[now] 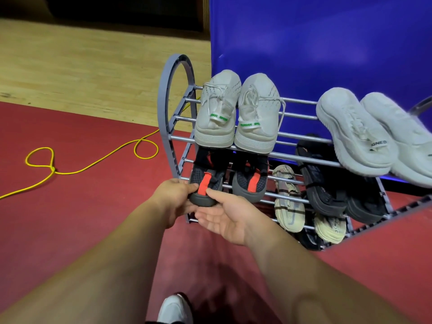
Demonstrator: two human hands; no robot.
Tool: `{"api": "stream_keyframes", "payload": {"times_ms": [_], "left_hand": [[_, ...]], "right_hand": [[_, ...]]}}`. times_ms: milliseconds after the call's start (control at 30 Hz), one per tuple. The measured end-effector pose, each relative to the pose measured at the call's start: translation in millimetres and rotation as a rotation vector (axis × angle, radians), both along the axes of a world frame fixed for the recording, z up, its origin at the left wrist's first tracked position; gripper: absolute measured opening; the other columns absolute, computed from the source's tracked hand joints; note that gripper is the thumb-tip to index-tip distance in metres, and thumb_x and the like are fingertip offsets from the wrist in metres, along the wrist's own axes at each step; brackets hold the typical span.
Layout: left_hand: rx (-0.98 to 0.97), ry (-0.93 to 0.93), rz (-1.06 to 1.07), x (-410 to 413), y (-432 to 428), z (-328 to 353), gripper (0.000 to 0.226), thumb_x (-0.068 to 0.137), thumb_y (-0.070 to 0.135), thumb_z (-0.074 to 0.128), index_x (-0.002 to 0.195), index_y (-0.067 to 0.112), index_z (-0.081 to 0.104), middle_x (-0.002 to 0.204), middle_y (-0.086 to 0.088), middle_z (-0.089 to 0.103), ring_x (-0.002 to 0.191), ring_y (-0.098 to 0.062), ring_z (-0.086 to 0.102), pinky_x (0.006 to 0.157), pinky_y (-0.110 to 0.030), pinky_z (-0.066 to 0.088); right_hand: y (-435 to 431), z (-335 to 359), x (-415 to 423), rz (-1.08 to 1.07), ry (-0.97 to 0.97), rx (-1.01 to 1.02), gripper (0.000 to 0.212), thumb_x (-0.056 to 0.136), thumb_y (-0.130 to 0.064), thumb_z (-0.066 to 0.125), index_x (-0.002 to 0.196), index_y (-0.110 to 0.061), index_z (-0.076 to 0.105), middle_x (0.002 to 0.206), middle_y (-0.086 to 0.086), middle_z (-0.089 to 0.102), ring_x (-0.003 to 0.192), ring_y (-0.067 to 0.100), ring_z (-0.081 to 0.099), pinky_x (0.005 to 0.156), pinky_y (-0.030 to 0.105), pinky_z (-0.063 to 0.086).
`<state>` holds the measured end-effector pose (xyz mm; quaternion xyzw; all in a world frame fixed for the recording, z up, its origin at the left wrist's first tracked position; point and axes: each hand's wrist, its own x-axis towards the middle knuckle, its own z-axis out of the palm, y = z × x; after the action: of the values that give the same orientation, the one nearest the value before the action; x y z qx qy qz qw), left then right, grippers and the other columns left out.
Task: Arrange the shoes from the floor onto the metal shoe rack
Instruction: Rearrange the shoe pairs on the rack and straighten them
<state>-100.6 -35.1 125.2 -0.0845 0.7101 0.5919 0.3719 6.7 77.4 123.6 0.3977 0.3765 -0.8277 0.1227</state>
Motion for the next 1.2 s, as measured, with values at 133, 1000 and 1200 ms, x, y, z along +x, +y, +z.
{"api": "stream_keyframes", "payload": {"times_ms": [133, 1000, 1200], "left_hand": [[0.03, 0.023, 0.113, 0.7, 8.1, -0.4, 0.006, 0.096, 0.017, 0.068, 0.098, 0.012, 0.064, 0.088, -0.011, 0.07, 0.08, -0.025, 0.068, 0.088, -0.045, 0.061], [0.255, -0.146, 0.136, 4.2, 28.1, -1.3, 0.053, 0.105, 0.011, 0.051, 0.153, 0.026, 0.036, 0.113, -0.008, 0.07, 0.098, -0.026, 0.073, 0.094, -0.039, 0.057], [0.271, -0.139, 0.128, 4.2, 28.6, -5.0, 0.052, 0.105, 0.012, 0.052, 0.152, 0.026, 0.037, 0.121, -0.01, 0.071, 0.094, -0.025, 0.076, 0.088, -0.037, 0.059]], "right_hand": [[11.8, -2.4, 14.6, -0.058, -0.072, 0.012, 0.06, 0.093, -0.023, 0.074, 0.137, 0.009, 0.048, 0.115, 0.028, 0.069, 0.094, 0.036, 0.075, 0.073, 0.043, 0.063], [39.5, 2.2, 2.3, -0.344, -0.051, 0.235, 0.018, 0.106, -0.022, 0.056, 0.105, -0.004, 0.053, 0.099, 0.022, 0.07, 0.086, 0.035, 0.076, 0.076, 0.045, 0.063], [41.9, 0.5, 1.7, -0.413, -0.072, 0.171, 0.032, 0.102, -0.023, 0.062, 0.128, -0.004, 0.056, 0.105, 0.022, 0.071, 0.08, 0.029, 0.075, 0.056, 0.034, 0.061]]}}
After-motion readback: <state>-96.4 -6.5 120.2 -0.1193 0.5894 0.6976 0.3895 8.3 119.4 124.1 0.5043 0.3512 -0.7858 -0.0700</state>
